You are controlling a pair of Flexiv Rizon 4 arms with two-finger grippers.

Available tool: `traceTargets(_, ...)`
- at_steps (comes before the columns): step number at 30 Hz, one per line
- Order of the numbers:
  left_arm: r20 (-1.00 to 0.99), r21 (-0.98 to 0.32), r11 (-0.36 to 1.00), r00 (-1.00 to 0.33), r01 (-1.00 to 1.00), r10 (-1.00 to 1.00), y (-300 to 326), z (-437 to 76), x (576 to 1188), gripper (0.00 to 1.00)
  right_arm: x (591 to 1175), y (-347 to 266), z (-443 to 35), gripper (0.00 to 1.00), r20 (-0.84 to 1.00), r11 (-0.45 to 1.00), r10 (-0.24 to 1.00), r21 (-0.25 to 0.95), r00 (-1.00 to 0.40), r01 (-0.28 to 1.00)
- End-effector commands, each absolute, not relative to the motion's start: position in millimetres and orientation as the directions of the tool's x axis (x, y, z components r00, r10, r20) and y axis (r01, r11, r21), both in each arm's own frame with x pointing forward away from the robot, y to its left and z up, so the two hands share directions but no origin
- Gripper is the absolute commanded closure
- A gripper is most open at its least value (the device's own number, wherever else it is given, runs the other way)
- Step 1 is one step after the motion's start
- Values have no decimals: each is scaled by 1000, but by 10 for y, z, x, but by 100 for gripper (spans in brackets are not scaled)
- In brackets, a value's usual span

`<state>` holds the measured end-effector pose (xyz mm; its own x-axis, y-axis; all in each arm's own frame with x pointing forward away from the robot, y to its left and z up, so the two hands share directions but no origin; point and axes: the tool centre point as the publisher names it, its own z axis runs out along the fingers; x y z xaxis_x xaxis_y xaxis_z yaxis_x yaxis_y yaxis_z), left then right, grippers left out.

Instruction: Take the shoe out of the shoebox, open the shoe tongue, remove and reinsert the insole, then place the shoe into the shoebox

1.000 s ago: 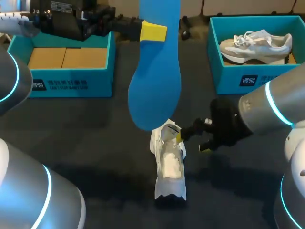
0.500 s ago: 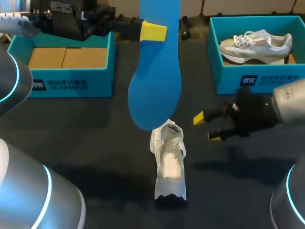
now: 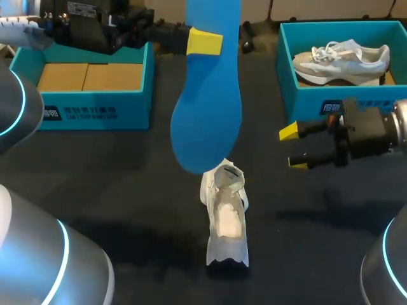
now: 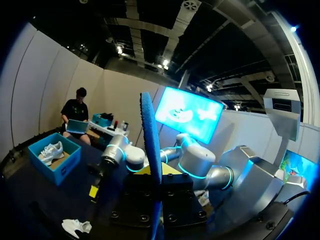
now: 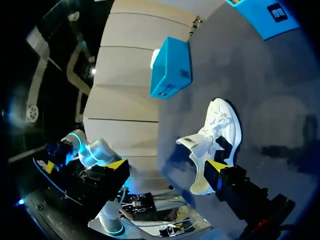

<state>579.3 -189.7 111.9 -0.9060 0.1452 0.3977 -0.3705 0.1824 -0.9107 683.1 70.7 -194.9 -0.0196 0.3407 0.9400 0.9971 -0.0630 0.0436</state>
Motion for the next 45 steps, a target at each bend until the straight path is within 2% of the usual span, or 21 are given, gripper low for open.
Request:
traceTargets(1, 398, -910, 185, -906, -370, 146, -1910, 1124, 5802, 100, 6917, 708, -1949, 0, 940, -64, 341, 13, 10, 998)
traceTargets(7, 320, -936, 184, -943, -300, 93, -1897, 1015, 5945, 100, 6917, 708, -1949, 0, 940, -64, 341, 13, 10, 998)
traceTargets(12, 6, -975, 220, -999, 5, 50, -1885, 830, 6115, 100, 6917, 708, -1949, 0, 940, -64, 341, 13, 10, 998)
traceTargets(15, -170, -951, 255, -984, 176, 46, -1891, 707, 6211, 100, 6917, 708, -1949, 0, 940, -64, 341, 13, 10, 998)
traceTargets(18, -265, -929, 248, -962, 274, 73, -1896, 612, 6350, 100, 6917, 708, -1949, 0, 940, -64, 341, 13, 10, 998)
traceTargets(20, -271, -931, 228, -959, 284, 86, -1896, 588, 6449, 100, 6917, 708, -1949, 0, 940, -64, 341, 13, 10, 998)
traceTargets(22, -281, -905, 293, -950, 308, 133, -1891, 514, 6566, 100, 6917, 708, -1949, 0, 940, -64, 341, 13, 10, 998)
traceTargets(36, -281, -905, 293, -950, 308, 133, -1891, 514, 6566, 100, 6917, 708, -1949, 0, 940, -64, 341, 13, 10, 998)
traceTargets(42, -580, -748, 256, -791, 612, 193, -1921, 240, 6615, 100, 6917, 708, -1949, 0, 940, -64, 341, 13, 10, 998)
traceTargets(43, -662, -668, 278, -722, 691, 203, -1929, 168, 6598, 100, 6917, 708, -1949, 0, 940, -64, 341, 13, 10, 998)
traceTargets(45, -731, -595, 270, -650, 757, 208, -1947, 88, 6576, 100, 6917, 708, -1949, 0, 940, -64, 341, 13, 10, 998)
